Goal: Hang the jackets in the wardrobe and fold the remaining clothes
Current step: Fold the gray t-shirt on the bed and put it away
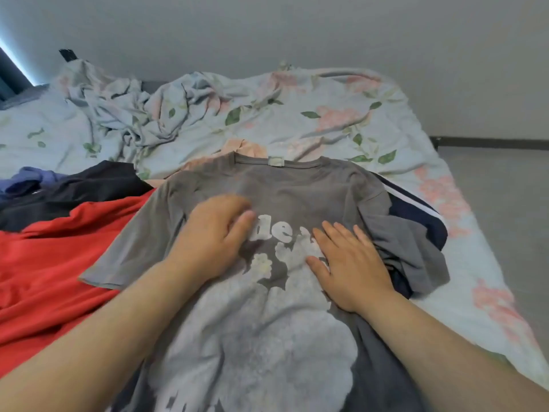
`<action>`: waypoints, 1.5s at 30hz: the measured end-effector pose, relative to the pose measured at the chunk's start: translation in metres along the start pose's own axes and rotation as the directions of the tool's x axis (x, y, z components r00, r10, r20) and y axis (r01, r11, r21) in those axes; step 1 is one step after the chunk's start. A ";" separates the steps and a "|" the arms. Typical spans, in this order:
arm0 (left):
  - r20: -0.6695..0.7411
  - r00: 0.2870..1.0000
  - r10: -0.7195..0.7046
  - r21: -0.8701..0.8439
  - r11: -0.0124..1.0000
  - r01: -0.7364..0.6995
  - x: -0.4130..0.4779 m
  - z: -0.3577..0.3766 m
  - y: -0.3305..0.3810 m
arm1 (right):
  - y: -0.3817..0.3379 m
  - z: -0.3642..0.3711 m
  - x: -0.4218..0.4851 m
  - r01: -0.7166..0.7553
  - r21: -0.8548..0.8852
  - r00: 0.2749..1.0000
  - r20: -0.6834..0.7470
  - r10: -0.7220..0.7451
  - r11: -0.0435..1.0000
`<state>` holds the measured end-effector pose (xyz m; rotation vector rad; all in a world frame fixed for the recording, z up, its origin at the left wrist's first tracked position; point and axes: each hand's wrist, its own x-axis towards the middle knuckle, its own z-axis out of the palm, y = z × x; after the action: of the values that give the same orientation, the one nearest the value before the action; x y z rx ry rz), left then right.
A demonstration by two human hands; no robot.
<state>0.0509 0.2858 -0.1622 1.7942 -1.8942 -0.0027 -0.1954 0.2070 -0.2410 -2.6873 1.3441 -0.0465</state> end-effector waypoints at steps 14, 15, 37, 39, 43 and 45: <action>0.117 0.730 -0.673 0.125 0.739 0.662 -0.298 -0.057 0.042 | -0.010 -0.048 -0.200 -0.275 0.169 0.944 -0.140 0.299 0.947; 0.105 0.697 -0.710 0.113 0.704 0.701 -0.303 -0.059 0.046 | -0.022 -0.047 -0.220 -0.400 0.266 0.911 0.012 0.412 0.877; 0.213 0.561 -0.800 0.480 0.586 0.653 -0.294 -0.086 0.072 | 0.018 -0.060 -0.321 -0.491 0.061 0.725 0.582 0.369 0.869; 0.122 0.736 -0.666 0.449 0.698 0.557 -0.258 -0.079 0.085 | 0.028 -0.079 -0.297 -0.521 0.098 0.723 0.580 0.377 0.848; 0.157 0.961 -0.229 0.206 0.959 0.195 -0.157 -0.038 0.131 | 0.048 -0.096 -0.223 -0.545 0.443 0.837 0.330 0.436 0.712; 0.219 0.964 -0.153 0.055 0.988 0.144 -0.104 -0.003 0.143 | 0.053 -0.095 -0.181 -0.522 0.574 0.840 0.217 0.497 0.631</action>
<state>-0.0831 0.4011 -0.1475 2.0319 -1.9147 -0.2316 -0.3548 0.3094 -0.1480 -1.6930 1.6683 -0.3145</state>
